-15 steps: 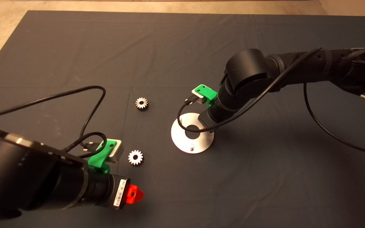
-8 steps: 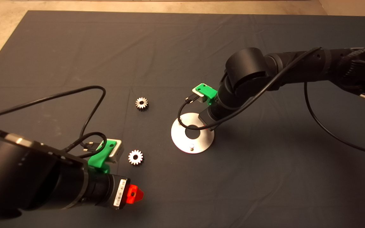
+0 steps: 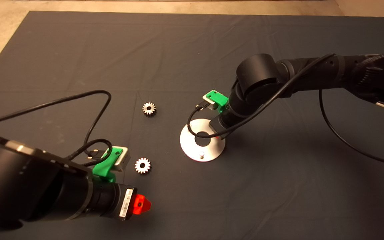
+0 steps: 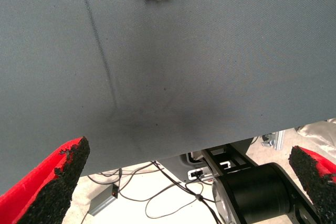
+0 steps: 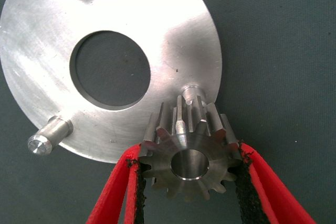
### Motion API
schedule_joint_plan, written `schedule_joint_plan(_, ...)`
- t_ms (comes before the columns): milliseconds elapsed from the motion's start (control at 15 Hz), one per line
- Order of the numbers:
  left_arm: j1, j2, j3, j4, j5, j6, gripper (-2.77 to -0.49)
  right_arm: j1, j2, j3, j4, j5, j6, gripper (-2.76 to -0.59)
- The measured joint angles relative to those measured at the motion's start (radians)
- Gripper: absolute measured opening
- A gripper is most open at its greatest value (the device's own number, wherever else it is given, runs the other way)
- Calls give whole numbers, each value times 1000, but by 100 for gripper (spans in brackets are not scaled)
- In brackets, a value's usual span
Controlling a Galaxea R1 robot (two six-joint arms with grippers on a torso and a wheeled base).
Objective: Install three planetary gears onto the carrier pins
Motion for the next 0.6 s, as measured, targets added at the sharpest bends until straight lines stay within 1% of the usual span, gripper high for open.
schedule_joint_plan(133,0,0,0,0,0,0,-50,0,0,-12,0,0,0,-242)
schedule_joint_plan(600,0,0,0,0,0,0,-50,0,0,-26,0,0,-1,-242)
